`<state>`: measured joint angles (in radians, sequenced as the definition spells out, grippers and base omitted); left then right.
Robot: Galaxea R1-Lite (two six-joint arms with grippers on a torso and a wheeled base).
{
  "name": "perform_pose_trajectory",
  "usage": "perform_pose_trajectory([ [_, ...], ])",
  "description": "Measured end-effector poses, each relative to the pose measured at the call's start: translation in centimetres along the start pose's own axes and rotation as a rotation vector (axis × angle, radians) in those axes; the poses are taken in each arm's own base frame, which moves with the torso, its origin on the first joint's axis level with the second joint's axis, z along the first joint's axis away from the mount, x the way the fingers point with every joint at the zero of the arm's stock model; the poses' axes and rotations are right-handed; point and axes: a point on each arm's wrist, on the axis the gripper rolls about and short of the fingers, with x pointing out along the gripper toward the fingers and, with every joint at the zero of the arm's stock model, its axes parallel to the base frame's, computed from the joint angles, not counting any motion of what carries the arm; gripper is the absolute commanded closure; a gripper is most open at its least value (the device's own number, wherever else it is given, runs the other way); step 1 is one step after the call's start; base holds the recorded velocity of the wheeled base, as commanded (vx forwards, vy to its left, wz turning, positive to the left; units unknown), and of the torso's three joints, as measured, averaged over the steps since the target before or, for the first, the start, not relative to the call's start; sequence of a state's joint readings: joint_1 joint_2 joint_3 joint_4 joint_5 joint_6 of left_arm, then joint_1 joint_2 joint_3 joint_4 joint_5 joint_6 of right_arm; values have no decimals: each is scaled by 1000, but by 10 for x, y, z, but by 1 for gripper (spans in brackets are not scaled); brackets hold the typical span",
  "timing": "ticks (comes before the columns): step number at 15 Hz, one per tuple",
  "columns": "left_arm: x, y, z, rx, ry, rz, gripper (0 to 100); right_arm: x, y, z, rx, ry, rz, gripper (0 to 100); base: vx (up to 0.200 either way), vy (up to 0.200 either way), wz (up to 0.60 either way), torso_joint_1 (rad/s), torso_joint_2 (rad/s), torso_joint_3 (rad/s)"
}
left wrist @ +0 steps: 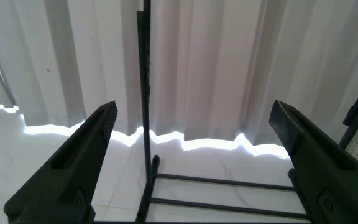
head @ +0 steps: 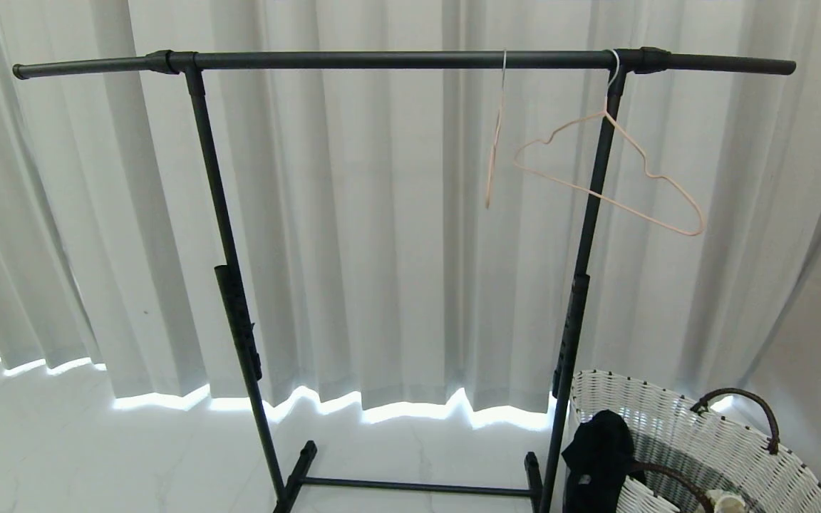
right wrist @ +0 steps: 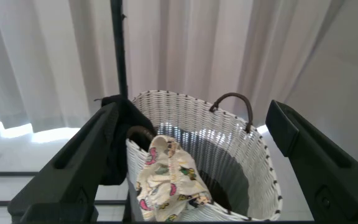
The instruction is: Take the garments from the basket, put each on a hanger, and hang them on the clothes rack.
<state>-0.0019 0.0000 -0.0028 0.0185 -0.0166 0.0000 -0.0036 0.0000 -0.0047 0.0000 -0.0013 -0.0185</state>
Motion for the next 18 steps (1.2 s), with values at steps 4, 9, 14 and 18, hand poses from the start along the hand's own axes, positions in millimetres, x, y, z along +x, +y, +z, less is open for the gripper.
perform_pose_trajectory([
  [4, 0, 0, 0, -1, 0, 0, 0, 0, 0, 0, 5, 0, 2, 0, 0, 0, 0, 0, 0, 0],
  [9, 0, 0, 0, 8, -1, 0, 0, 0, 0, 0, 6, 0, 2, 0, 0, 0, 0, 0, 0, 0],
  [14, 0, 0, 0, -6, 0, 0, 0, 0, 0, 0, 34, 0, 2, 0, 0, 0, 0, 0, 0, 0],
  [18, 0, 0, 0, -7, 0, 0, 0, 1, 0, 0, 14, 12, 1, 0, 0, 0, 0, 0, 0, 0],
])
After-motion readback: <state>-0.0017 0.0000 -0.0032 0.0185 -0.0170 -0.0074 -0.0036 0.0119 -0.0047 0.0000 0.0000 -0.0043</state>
